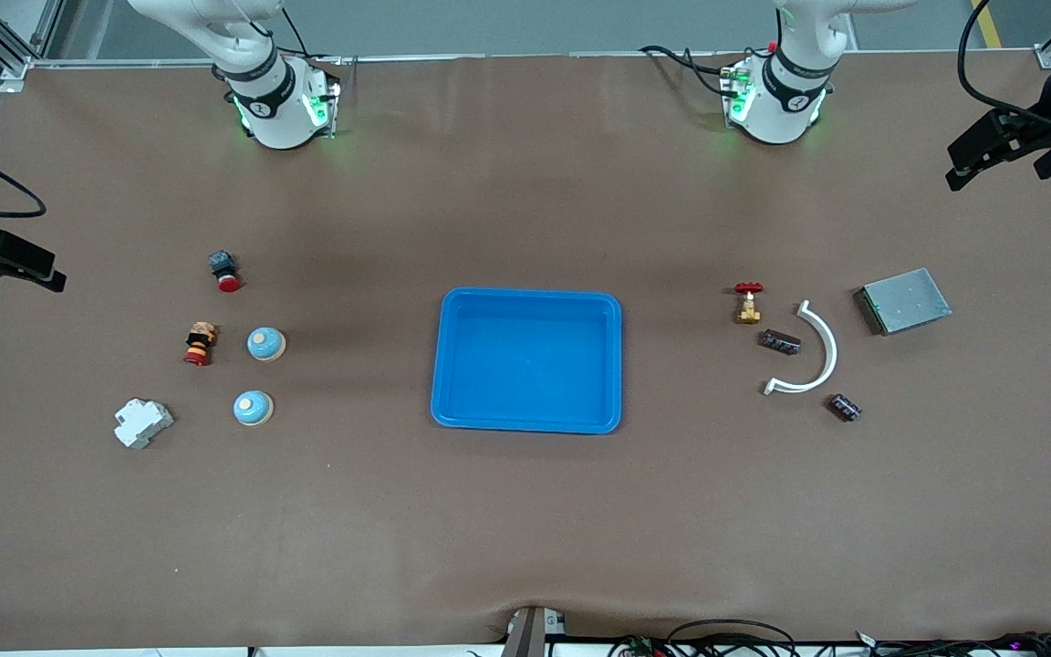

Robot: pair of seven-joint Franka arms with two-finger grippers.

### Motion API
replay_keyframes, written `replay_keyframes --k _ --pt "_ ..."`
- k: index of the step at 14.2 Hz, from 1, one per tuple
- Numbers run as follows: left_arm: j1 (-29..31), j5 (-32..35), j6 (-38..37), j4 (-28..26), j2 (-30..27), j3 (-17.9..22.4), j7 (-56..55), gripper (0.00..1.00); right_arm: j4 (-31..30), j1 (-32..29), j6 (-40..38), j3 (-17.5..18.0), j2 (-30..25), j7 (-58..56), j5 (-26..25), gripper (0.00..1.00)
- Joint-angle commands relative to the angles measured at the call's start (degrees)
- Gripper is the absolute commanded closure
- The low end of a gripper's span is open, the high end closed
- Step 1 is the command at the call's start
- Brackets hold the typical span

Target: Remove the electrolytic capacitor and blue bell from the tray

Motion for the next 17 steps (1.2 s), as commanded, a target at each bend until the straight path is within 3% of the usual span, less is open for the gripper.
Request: replay_keyframes --k 1,4,17 --pt "0.2 -1.4 -0.3 -0.6 -1.2 0.0 0.8 0.00 0.4 -0.8 -0.3 1.9 -0.7 1.3 -0.3 0.00" --pt "0.1 -1.3 -0.3 -0.5 -1.0 0.0 0.8 0.00 0.4 -1.8 -0.3 3.3 -0.7 2.4 -0.2 0.00" --pt "-0.3 -1.2 -1.4 -0.3 -0.7 -0.1 0.8 0.00 0.2 -1.6 0.0 3.1 -0.7 2.4 -0.2 0.00"
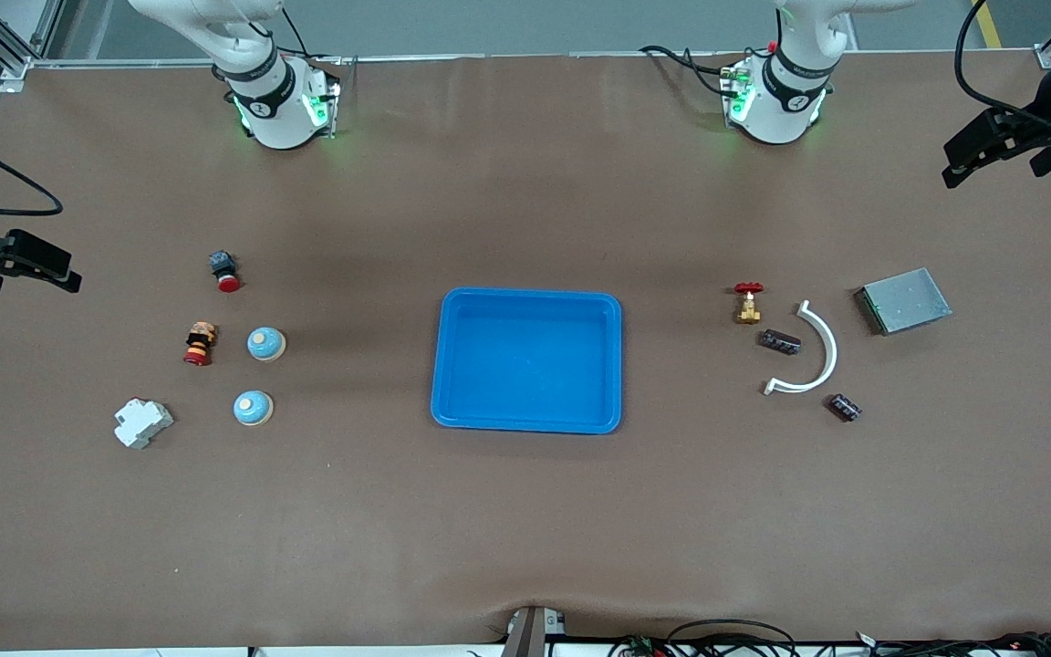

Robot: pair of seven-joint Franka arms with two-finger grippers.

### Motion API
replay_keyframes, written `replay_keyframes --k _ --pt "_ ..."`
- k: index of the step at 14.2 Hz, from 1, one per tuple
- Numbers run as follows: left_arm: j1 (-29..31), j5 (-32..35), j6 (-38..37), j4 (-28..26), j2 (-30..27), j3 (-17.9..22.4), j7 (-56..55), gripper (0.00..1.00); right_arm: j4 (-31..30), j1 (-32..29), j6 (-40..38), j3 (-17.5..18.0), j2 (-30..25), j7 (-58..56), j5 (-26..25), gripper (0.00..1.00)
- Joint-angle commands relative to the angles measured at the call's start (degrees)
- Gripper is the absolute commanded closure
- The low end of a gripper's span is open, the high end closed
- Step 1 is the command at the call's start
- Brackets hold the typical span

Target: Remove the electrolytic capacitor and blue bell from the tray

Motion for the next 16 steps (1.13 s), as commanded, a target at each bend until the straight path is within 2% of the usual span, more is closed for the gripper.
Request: replay_keyframes --k 1,16 --pt "-0.2 -1.2 -0.4 -0.1 -0.7 0.0 1.0 0.00 -0.3 -1.0 0.0 0.8 -0.7 1.0 -0.2 0.00" --pt "0.4 -0.5 -0.7 2.9 0.4 -0.2 0.7 0.00 -1.0 -2.0 -1.0 0.5 -0.6 3.0 -0.3 0.00"
